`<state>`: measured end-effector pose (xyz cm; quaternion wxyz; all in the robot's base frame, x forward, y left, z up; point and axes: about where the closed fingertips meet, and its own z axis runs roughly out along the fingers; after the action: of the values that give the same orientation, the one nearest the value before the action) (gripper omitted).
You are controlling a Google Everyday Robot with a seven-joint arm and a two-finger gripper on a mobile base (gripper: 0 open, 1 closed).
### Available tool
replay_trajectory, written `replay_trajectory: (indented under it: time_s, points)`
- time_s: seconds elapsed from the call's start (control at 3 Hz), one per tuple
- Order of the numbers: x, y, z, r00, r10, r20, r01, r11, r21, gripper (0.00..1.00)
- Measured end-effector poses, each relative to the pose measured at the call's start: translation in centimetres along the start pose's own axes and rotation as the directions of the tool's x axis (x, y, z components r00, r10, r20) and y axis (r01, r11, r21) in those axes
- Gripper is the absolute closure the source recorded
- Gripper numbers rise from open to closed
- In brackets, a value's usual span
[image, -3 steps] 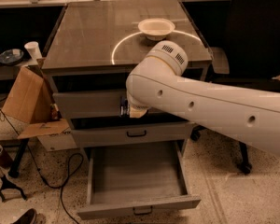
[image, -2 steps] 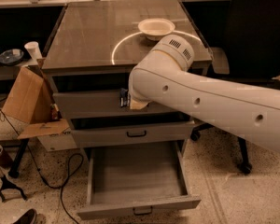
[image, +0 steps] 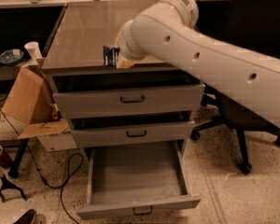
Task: Pick rxbar blueberry from bottom drawer and place on counter
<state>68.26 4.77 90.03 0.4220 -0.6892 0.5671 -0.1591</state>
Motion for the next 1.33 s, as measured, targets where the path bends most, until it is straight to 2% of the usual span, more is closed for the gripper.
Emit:
replay_trajectory:
  time_s: [0.33,0.67,1.0,1.33]
  points:
    - [-4.5,-3.1,2.9,0.989,-0.034,0.144,0.038,0.999,-0.024,1.0]
    - [-8.1,-5.4,7.6,0.955,-0.097,0.279,0.121,0.99,-0.072,1.0]
    - [-7.6,-9.0,9.4,0.948,-0.063,0.311,0.084,0.9951,-0.052,1.0]
    - [-5.4,-12.7,10.2,0.962,-0.001,0.272,0.002,1.0,-0.002,0.81]
